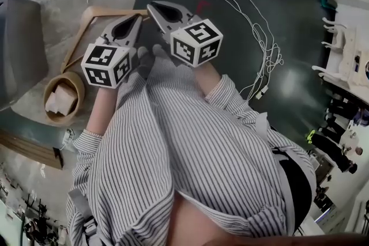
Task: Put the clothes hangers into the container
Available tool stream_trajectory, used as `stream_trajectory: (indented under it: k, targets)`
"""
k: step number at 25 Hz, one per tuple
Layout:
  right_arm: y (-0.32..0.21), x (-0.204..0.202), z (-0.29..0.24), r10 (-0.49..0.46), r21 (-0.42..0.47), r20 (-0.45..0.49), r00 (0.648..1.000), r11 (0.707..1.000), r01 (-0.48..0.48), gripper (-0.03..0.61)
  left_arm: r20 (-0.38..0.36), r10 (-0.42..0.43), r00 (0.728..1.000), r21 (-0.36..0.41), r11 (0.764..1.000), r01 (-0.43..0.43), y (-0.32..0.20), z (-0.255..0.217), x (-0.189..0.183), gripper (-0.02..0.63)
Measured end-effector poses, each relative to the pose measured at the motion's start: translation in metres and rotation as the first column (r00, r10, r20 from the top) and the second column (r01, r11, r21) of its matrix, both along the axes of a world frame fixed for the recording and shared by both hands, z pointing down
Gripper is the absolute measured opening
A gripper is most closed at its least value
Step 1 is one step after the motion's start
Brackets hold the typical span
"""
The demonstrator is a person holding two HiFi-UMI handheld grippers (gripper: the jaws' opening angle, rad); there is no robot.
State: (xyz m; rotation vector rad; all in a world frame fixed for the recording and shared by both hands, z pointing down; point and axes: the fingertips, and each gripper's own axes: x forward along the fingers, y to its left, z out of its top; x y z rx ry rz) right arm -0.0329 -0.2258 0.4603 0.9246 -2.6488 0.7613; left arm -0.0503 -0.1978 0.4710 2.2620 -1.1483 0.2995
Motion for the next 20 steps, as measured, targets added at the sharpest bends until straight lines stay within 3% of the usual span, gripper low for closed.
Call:
stream_trajectory:
  k: [9, 20]
  targets:
    - [-0.009, 0.011, 0.004, 0.000, -0.028, 0.007, 1.000, 1.000, 0.000, 0.015, -0.002, -0.005, 1.000, -0.052, 0.999, 0.004, -0.001, 0.007, 0.005, 0.011]
    - [-0.007, 0.032, 0.034, 0.010, -0.098, 0.001, 1.000, 0.995, -0.010, 0.015, 0.133, 0.002, 0.991, -0.063, 0.998, 0.007, -0.011, 0.030, 0.003, 0.011]
